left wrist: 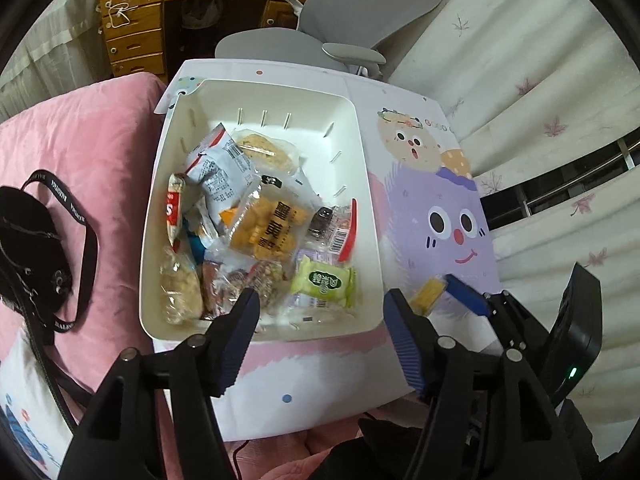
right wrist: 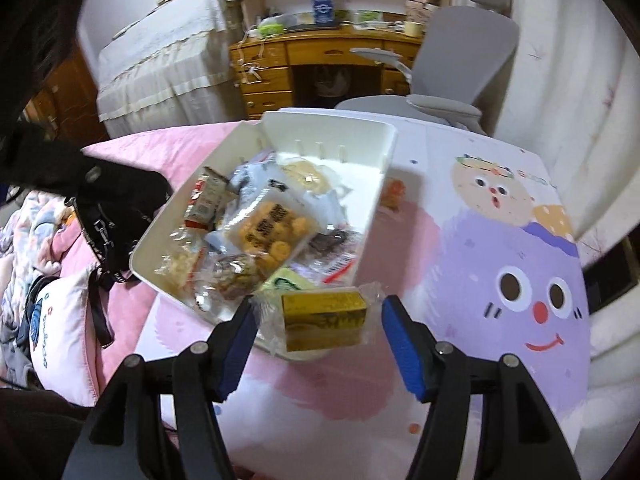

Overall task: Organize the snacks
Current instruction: 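Carry both packets over the tray and open both tools to drop them, then move right tool to orange packet on table and close on it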

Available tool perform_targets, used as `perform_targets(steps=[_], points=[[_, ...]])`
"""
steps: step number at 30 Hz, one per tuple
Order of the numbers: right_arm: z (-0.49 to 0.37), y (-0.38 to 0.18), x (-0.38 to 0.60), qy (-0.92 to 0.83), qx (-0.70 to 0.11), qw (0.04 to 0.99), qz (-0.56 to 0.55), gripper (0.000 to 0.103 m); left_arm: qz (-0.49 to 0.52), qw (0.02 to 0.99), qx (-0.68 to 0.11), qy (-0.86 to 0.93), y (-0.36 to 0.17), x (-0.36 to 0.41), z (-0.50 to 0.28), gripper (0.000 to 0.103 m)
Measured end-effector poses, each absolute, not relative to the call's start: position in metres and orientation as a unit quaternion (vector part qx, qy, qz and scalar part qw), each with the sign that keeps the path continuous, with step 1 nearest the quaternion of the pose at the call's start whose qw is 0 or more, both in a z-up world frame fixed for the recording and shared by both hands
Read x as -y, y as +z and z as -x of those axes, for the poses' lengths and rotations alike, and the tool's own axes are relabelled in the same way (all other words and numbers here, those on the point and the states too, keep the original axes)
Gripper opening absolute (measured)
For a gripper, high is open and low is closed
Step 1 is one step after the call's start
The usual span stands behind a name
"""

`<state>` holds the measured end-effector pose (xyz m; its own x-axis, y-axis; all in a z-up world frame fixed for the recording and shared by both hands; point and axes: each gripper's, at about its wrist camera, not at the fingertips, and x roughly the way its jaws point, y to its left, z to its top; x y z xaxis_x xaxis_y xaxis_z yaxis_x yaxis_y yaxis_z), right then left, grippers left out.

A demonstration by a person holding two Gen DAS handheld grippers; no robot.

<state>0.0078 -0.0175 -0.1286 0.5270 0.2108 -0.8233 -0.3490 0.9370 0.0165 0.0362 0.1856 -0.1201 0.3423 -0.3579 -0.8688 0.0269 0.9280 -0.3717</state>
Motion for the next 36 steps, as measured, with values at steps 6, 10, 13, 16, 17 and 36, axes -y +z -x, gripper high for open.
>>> perform_targets(steps=[6, 10, 13, 16, 17, 36], points=[[-0.023, -0.127, 0.056, 0.174, -0.462, 0.869, 0.042, 0.066, 0.149, 0.811, -0.555, -0.107, -0.122, -0.16, -0.028, 0.067], [-0.039, -0.12, 0.067, 0.219, -0.451, 0.865, 0.035, 0.066, 0.178, 0.811, -0.552, -0.077, -0.125, -0.153, -0.024, 0.067], [-0.051, -0.114, 0.064, 0.255, -0.441, 0.859, 0.052, 0.066, 0.197, 0.812, -0.547, -0.045, -0.127, -0.154, -0.02, 0.067], [-0.063, -0.11, 0.055, 0.304, -0.43, 0.848, 0.063, 0.066, 0.212, 0.813, -0.542, -0.013, -0.13, -0.154, -0.014, 0.067], [-0.066, -0.109, 0.052, 0.316, -0.426, 0.845, 0.068, 0.066, 0.217, 0.813, -0.54, -0.002, -0.131, -0.154, -0.012, 0.067], [-0.116, -0.132, 0.032, 0.448, -0.413, 0.787, 0.094, 0.077, 0.256, 0.81, -0.517, 0.101, -0.14, -0.12, -0.002, 0.068]])
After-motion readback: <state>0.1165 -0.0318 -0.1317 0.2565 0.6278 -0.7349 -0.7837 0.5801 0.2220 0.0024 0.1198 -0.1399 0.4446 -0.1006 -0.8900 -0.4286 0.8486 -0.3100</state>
